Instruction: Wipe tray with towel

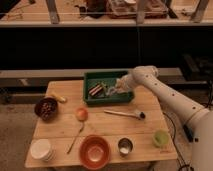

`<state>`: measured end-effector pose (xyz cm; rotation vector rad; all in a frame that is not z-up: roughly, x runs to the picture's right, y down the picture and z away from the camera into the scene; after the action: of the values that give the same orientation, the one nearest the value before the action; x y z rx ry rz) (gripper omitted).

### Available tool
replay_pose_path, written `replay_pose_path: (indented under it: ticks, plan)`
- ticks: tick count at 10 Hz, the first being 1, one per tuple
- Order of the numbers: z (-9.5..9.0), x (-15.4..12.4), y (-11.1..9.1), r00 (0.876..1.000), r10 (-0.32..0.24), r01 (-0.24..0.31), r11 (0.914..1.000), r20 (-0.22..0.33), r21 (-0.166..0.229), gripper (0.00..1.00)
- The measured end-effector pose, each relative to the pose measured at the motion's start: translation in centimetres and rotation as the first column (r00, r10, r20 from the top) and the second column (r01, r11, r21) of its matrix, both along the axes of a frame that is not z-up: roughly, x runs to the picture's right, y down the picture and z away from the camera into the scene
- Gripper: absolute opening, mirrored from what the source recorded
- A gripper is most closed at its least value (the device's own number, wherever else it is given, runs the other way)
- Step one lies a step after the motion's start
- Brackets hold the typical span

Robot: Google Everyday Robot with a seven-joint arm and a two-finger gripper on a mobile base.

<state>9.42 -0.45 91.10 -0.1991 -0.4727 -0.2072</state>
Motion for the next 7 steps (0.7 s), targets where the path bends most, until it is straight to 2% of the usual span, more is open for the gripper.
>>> replay_pose_path:
  ticks: [1, 3, 7]
  plan:
    - [1.2, 0.9, 0.3, 1.0, -0.001, 0.001, 1.0, -0.014, 0.001, 0.0]
    - [2.6, 1.2, -0.6, 0.999, -0.017, 0.018, 0.9998, -0.034, 0.002, 0.0]
    - [3.4, 3.1, -2.1, 0.997, -0.026, 0.026, 0.9996, -0.079, 0.007, 0.0]
